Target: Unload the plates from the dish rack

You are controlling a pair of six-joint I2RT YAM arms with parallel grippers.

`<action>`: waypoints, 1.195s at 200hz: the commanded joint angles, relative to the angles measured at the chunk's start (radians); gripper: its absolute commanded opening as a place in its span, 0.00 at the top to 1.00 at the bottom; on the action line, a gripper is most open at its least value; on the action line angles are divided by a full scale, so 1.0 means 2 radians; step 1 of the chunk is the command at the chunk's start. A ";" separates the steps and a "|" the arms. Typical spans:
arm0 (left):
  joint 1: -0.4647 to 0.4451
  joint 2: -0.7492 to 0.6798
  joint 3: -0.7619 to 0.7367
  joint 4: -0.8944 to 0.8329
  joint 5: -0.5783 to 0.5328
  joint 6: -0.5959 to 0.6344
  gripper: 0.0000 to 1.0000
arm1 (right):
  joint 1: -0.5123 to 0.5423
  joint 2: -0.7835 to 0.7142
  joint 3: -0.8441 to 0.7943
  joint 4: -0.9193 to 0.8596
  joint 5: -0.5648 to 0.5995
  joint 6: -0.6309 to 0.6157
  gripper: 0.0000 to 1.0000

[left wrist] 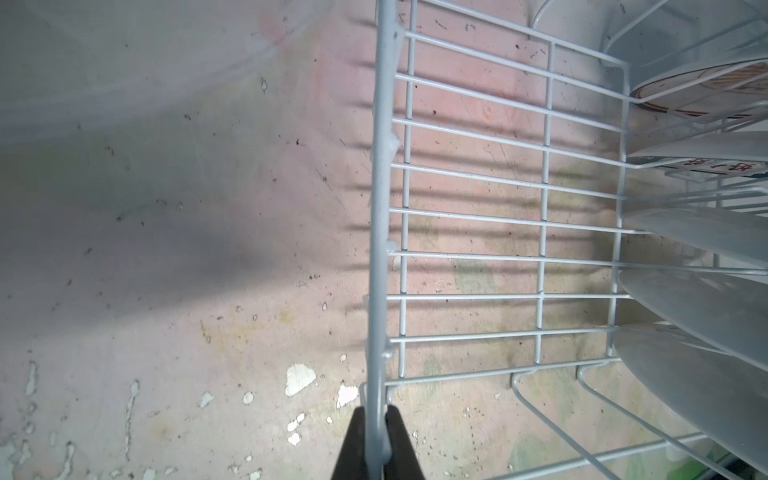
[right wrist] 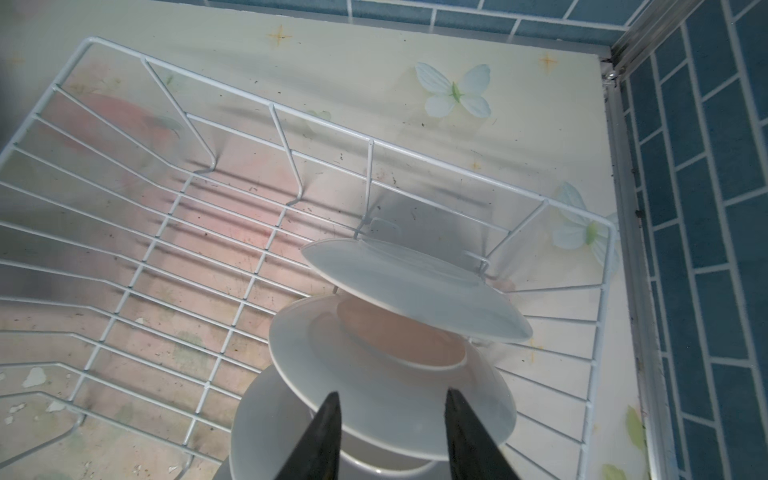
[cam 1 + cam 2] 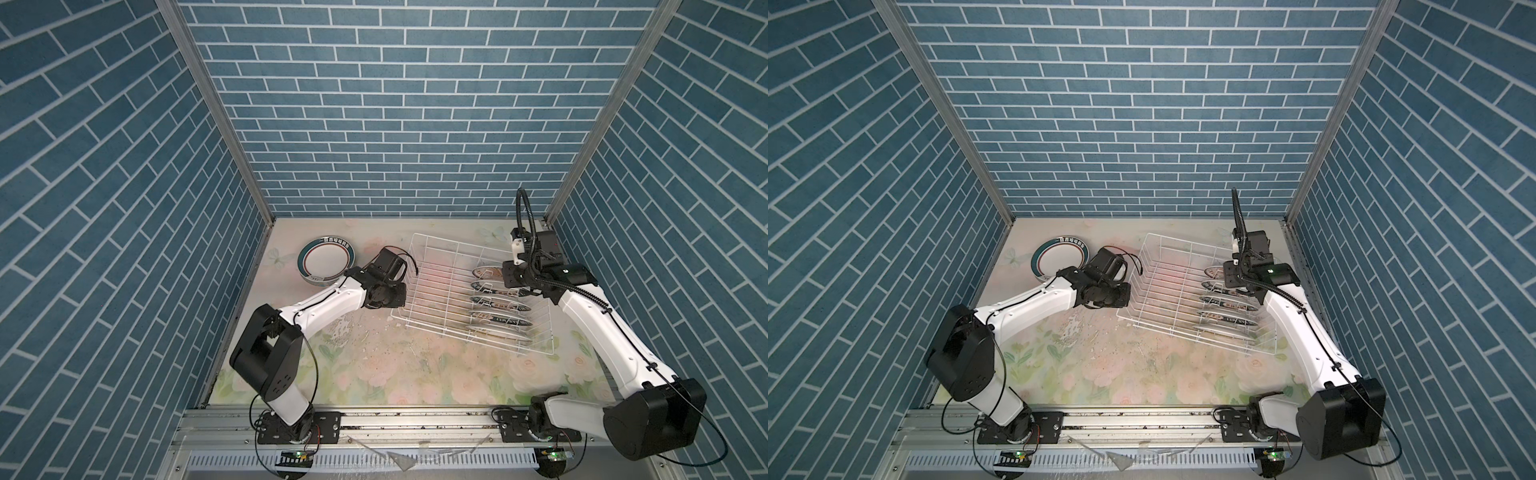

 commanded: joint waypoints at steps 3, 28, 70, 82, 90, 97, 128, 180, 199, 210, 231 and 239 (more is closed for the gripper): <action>0.015 0.035 0.048 -0.012 -0.012 0.022 1.00 | -0.002 -0.014 -0.019 0.007 0.054 -0.024 0.57; 0.025 0.078 0.096 -0.023 -0.009 0.036 1.00 | -0.003 -0.012 -0.021 0.007 0.092 -0.026 0.57; 0.050 0.146 0.174 -0.035 -0.001 0.052 1.00 | -0.006 -0.014 -0.022 0.011 0.085 -0.029 0.57; 0.057 0.162 0.197 -0.038 0.000 0.059 1.00 | -0.006 -0.018 -0.020 0.013 0.082 -0.029 0.57; 0.060 0.173 0.213 -0.043 -0.001 0.063 1.00 | -0.007 -0.019 -0.017 0.011 0.081 -0.029 0.57; 0.063 0.183 0.226 -0.047 0.000 0.068 1.00 | -0.006 -0.019 -0.014 0.009 0.079 -0.030 0.57; 0.068 0.208 0.267 -0.044 0.009 0.098 1.00 | -0.007 -0.012 -0.009 -0.001 0.037 -0.035 0.58; 0.076 0.224 0.317 -0.056 0.019 0.168 1.00 | -0.007 -0.040 -0.026 0.013 -0.075 -0.062 0.61; 0.080 0.228 0.326 -0.059 0.025 0.176 1.00 | -0.007 -0.051 -0.030 0.012 -0.099 -0.063 0.62; 0.083 0.231 0.330 -0.058 0.032 0.175 0.98 | -0.005 -0.054 -0.030 0.006 -0.102 -0.064 0.62; 0.086 0.234 0.342 -0.061 0.037 0.173 0.92 | 0.008 -0.059 -0.031 -0.011 -0.124 -0.065 0.63; 0.087 0.236 0.347 -0.065 0.038 0.173 0.91 | 0.018 -0.060 -0.029 -0.017 -0.122 -0.068 0.63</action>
